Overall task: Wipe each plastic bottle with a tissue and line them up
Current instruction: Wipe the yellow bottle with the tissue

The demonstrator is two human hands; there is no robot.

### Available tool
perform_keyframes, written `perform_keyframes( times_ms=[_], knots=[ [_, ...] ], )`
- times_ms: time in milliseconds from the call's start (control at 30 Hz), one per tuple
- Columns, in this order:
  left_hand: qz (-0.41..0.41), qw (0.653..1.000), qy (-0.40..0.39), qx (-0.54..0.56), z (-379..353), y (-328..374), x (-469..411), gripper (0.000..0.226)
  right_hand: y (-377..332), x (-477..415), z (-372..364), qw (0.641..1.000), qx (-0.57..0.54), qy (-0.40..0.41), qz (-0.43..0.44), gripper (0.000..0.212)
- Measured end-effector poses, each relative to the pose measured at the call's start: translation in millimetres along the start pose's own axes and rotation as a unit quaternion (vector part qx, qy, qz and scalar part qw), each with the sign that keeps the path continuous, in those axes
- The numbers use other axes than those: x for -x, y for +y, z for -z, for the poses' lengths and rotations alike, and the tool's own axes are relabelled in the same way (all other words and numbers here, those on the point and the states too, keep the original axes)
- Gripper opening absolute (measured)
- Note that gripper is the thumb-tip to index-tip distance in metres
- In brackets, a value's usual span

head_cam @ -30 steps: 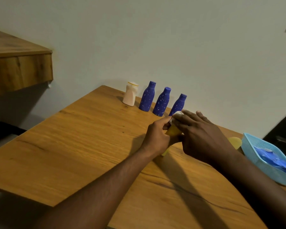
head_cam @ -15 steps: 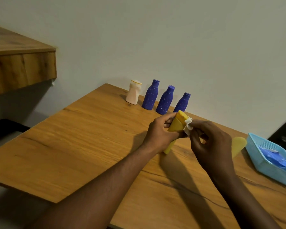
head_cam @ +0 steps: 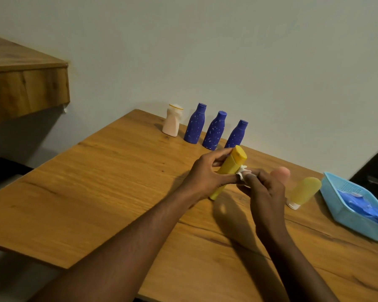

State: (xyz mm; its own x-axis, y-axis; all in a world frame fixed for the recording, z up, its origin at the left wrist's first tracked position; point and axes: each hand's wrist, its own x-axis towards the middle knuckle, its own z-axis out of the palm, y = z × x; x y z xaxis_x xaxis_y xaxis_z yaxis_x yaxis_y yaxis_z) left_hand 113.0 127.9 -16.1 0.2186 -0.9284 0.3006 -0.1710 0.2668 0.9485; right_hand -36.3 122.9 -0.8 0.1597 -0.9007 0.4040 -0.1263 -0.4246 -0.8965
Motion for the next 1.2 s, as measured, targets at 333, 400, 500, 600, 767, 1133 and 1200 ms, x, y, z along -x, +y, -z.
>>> perform_keyframes(
  times_ms=[333,400,500,600,767,1133,1200],
  knots=[
    [0.04,0.996,-0.054,0.056,15,3,1,0.081,18,1,-15,0.995,-0.039,-0.021,-0.088,0.03],
    [0.044,0.995,-0.05,0.072,16,3,1,0.078,22,6,-19,0.992,-0.026,-0.051,-0.114,0.032],
    [0.047,0.995,-0.028,0.089,18,2,-2,0.072,19,10,-18,0.994,-0.019,-0.065,-0.085,0.029],
    [0.059,0.992,-0.043,0.102,18,1,-2,0.066,9,7,-14,0.997,-0.057,-0.04,-0.031,0.022],
    [0.077,0.987,-0.093,0.103,17,4,1,0.048,14,-1,-14,0.997,-0.072,-0.039,-0.009,0.026],
    [0.088,0.987,-0.074,0.112,23,0,0,0.044,35,6,-1,0.993,-0.053,-0.041,-0.095,0.027],
    [0.083,0.988,-0.069,0.109,24,1,0,0.043,35,7,2,0.995,-0.05,-0.022,-0.084,0.026]
  ],
)
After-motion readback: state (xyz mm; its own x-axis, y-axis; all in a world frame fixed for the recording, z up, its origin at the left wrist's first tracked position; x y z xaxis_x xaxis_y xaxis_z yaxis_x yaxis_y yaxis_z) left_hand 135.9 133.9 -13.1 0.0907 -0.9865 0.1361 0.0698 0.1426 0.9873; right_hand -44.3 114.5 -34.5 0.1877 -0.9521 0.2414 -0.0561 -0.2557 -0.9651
